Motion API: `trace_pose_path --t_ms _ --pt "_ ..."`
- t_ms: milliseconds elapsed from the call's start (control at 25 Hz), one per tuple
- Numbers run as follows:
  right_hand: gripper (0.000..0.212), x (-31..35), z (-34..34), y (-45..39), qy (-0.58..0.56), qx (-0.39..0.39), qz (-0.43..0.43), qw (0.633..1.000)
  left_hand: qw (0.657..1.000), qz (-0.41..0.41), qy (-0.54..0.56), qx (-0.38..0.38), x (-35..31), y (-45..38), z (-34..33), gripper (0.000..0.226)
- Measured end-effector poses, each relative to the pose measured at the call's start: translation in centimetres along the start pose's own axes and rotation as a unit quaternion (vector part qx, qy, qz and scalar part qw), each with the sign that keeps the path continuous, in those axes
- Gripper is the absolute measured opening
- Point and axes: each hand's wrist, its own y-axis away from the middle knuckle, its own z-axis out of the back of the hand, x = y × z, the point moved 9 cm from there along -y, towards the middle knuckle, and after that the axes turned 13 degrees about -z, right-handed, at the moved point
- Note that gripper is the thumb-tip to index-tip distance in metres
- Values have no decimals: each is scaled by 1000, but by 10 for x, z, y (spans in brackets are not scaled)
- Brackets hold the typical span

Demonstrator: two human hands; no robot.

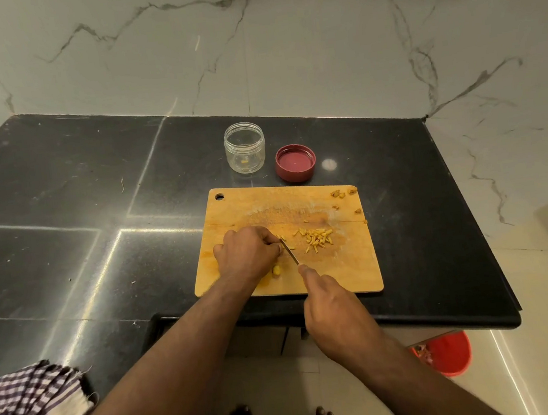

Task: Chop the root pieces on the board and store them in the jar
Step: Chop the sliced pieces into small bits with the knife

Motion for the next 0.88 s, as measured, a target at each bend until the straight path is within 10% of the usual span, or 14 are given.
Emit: trace_pose_path --t_ms 880 --pt "53 1 -3 -5 -8 10 -1 1000 1000 6 -8 -4 1 2 3 13"
